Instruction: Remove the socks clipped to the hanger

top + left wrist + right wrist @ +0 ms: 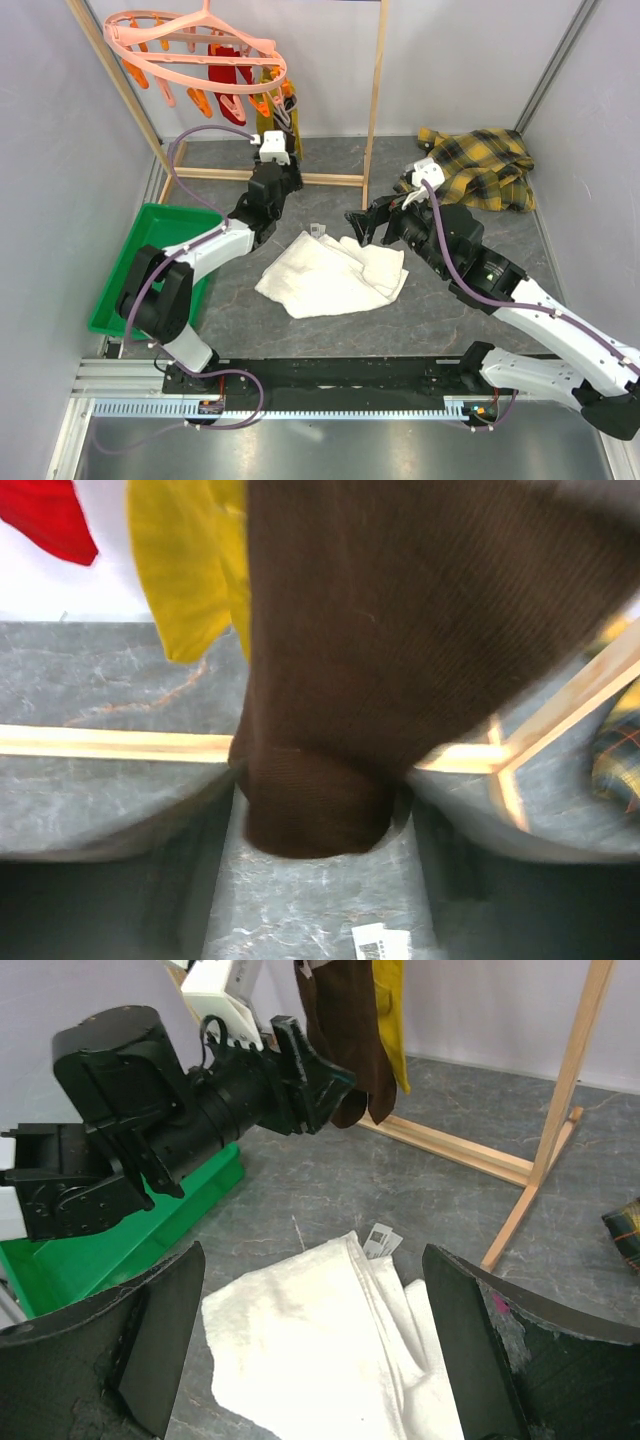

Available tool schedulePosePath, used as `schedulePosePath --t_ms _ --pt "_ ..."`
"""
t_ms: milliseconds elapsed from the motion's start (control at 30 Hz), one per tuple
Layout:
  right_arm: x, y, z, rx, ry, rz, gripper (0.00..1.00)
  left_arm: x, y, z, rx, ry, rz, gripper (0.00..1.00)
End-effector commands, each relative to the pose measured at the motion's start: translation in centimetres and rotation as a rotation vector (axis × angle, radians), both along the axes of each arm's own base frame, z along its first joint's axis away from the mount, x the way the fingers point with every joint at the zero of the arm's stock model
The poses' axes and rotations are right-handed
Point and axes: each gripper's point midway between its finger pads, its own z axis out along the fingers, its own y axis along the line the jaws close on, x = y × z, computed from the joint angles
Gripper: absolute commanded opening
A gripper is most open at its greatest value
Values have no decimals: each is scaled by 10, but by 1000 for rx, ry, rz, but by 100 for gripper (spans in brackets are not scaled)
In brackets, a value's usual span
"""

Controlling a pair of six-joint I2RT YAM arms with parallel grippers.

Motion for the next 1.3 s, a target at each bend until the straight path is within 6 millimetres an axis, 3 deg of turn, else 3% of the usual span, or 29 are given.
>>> schedulePosePath --t_ms 0,67,133,233,267,300,333,367,400,433,500,533,600,633,767,1000,1033,1100,1267 --pt "8 -2 24 5 -55 -30 98 13 -6 35 5 -90 -15 22" --pt "10 0 26 4 -60 -32 98 7 -9 36 3 -86 -50 7" --pt "15 2 30 8 -60 -45 98 -5 -7 46 -10 -95 -74 2" --pt "22 9 37 21 -59 -56 98 -25 -6 56 -52 -77 -113 2" --pt "27 14 34 17 -50 -59 97 -35 -15 49 -62 -52 -180 2" --pt "30 18 38 34 -49 -59 97 -45 -17 62 -80 -69 -217 2" --pt "31 20 47 52 -59 -56 95 -53 -25 64 -91 -62 -276 2" --pt "37 27 44 43 -50 -54 94 -59 -26 68 -112 -57 -293 2" --pt "39 30 50 52 -59 -53 93 -66 -26 66 -116 -33 -308 2" --pt "42 32 66 74 -80 -61 91 -76 -27 80 -135 -54 -339 2" --pt "53 39 74 83 -86 -81 88 -88 -26 82 -150 -40 -364 2" --pt "56 37 96 118 -112 -102 84 -98 -26 92 -160 -58 -390 2" --pt "67 46 105 138 -120 -121 80 -107 -27 98 -154 -64 -426 2" --pt "70 45 124 174 -145 -130 76 -111 -28 95 -149 -49 -439 2" --pt "89 65 134 212 -164 -140 72 -124 -29 96 -163 -35 -476 2" --pt "107 87 160 245 -238 -130 68 -146 -25 100 -179 -33 -512 2" --pt "112 94 155 232 -243 -123 68 -148 -24 100 -180 -35 -517 2" --pt "116 100 164 228 -280 -113 66 -154 -22 102 -184 -45 -522 2" --pt "129 131 153 193 -304 -46 64 -162 -17 102 -190 -56 -517 2"
